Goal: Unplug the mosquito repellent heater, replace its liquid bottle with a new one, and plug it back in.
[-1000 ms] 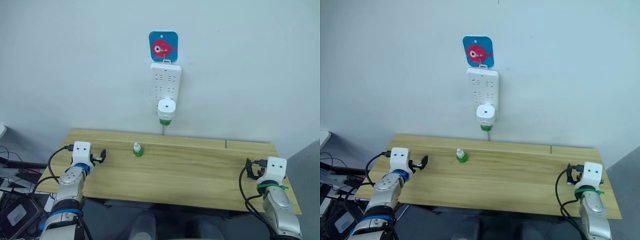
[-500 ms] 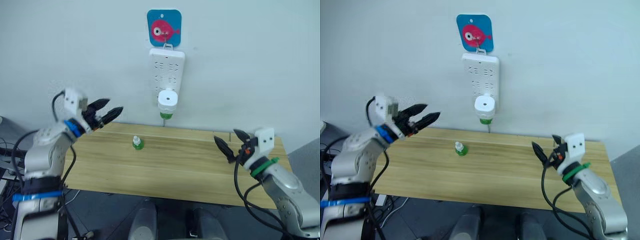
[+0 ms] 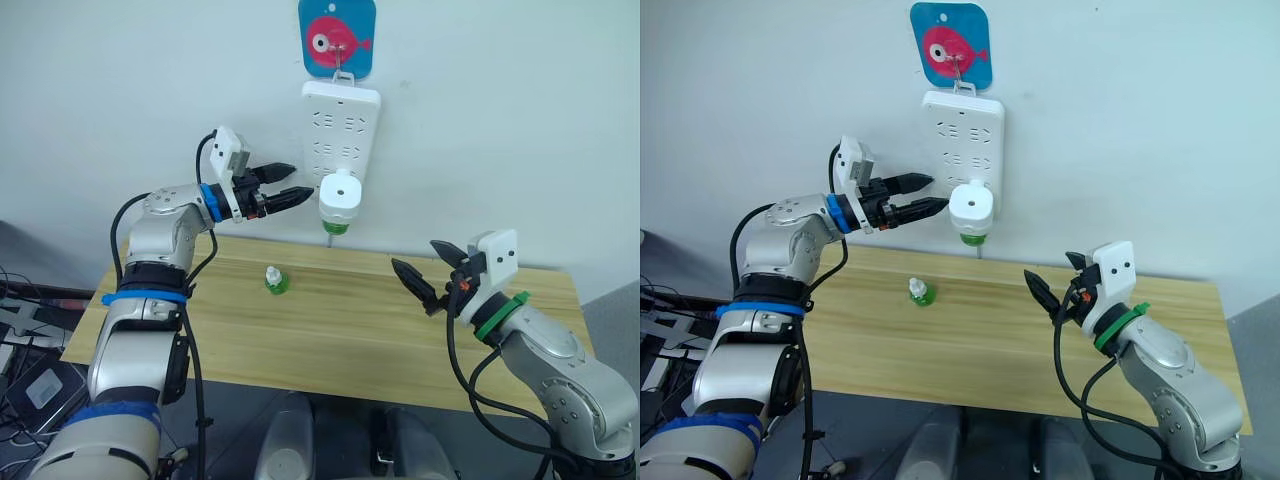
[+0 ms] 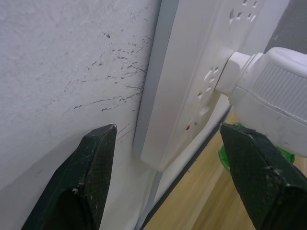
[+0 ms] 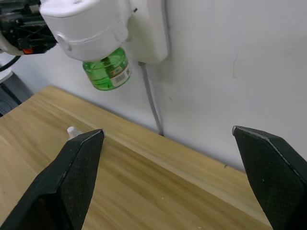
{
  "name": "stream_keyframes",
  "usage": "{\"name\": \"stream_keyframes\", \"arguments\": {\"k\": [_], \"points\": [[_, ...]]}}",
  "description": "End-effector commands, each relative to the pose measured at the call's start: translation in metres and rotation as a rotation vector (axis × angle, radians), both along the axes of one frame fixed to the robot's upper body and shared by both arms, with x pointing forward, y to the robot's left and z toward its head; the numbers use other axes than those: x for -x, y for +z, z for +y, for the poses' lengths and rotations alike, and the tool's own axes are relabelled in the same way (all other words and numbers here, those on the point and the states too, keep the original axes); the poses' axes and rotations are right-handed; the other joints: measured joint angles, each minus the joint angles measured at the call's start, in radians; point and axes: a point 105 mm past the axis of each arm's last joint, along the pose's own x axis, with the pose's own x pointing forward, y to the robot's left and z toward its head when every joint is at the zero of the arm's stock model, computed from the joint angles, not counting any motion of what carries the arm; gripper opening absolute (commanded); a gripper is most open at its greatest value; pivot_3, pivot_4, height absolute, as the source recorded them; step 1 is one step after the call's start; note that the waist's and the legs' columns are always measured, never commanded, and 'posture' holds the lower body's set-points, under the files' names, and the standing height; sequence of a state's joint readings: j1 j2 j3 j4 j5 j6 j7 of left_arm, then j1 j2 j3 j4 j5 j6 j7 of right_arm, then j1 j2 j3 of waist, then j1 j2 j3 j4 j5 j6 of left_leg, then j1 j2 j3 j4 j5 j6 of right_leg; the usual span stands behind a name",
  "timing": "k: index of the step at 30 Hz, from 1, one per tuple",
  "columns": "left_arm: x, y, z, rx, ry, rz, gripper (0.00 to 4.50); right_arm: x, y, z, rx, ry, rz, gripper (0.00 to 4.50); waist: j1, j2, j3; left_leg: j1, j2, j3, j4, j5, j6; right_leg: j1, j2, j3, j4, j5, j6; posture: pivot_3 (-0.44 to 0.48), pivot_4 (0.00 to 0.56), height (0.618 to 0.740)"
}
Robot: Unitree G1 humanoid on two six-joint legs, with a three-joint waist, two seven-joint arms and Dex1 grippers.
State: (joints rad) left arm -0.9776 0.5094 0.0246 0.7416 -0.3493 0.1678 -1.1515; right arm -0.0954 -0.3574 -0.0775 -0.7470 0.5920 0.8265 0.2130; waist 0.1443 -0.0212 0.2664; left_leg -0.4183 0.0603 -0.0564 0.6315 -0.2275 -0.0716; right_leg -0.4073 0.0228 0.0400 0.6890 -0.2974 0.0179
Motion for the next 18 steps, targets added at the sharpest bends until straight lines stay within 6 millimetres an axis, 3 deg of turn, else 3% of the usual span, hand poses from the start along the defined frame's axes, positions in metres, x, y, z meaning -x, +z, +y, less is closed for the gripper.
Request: {"name": "stream_keyframes", "arguments": {"k": [1,6,15,18], "points": [[0.002,0.018,-0.021,-0.030,-0.098,-0.081,3.59,0.007,0.016,0.005,-0.013,0.017,-0.057,4.50,0.000,0.000,0.002,0.000,0.000,-0.001,0.000,0.002,-0.001,0.000,0.000,0.000,0.000,0.000,0.002,0.242,0.287,0.740],[0.007,0.025,-0.039,-0.039,-0.211,-0.093,3.59,0.007,0.017,0.007,-0.016,0.017,-0.054,4.50,-0.013,-0.001,0.004,-0.002,-0.001,0.000,0.001,0.005,-0.002,0.000,0.000,0.001,-0.002,0.002,0.005,0.233,0.285,0.740],[0.008,0.030,-0.042,-0.021,-0.256,-0.071,3.59,0.008,0.019,0.009,-0.022,0.015,-0.056,4.50,-0.033,-0.001,0.005,-0.002,0.000,-0.004,-0.002,0.005,-0.002,0.000,0.001,-0.001,-0.002,0.004,0.000,0.224,0.290,0.740],[0.009,0.031,-0.043,-0.016,-0.269,-0.063,3.03,0.007,0.022,0.012,-0.036,0.012,-0.061,4.50,-0.037,-0.002,0.006,-0.003,-0.001,-0.003,-0.002,0.005,-0.002,0.000,0.001,-0.001,-0.002,0.004,0.000,0.223,0.292,0.740]]}}
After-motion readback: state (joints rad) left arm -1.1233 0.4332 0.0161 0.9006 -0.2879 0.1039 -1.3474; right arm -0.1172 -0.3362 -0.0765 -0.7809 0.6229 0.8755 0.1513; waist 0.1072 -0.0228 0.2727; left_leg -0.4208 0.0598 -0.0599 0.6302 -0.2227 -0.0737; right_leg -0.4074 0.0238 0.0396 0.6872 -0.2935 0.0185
